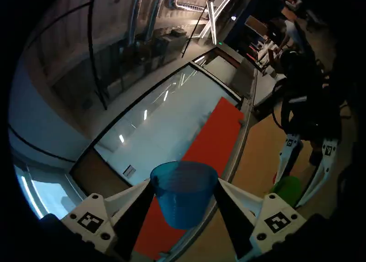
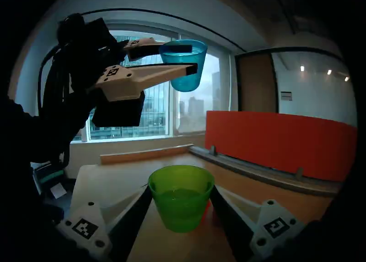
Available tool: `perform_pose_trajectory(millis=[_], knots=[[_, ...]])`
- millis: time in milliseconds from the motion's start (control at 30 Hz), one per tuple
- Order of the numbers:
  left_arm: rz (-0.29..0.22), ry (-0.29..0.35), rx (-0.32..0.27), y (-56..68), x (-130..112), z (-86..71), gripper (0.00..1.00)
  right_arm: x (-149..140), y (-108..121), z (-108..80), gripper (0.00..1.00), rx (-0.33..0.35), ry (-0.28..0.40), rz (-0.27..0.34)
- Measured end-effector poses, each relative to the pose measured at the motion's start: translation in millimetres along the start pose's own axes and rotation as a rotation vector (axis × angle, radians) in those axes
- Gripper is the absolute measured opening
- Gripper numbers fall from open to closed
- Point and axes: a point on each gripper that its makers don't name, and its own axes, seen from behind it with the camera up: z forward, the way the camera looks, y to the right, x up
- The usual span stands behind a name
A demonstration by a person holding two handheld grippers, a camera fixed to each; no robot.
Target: Pour water
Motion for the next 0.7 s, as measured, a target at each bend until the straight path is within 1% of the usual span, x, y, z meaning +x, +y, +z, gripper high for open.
perform_pose_trajectory(millis=[167, 300, 567, 700], knots=[[-0.098, 0.011, -0.002, -4.8, 2, -1.6, 0.86, 1, 0, -0.1, 0.90, -0.001, 0.001, 0.001], [-0.176, 0.014, 0.000, -9.8, 0, 0.0, 0.86, 2, 1, 0.2, 0.90, -0.003, 0.004, 0.000], [-0.357, 0.010, -0.016, -12.4, -7, -0.1, 0.86, 3, 2, -0.8, 0.90, -0.007, 0.008, -0.001], [-0.443, 0.018, -0.027, -14.3, -9, -1.2, 0.86, 4, 3, -2.0, 0.90, -0.007, 0.010, 0.000]])
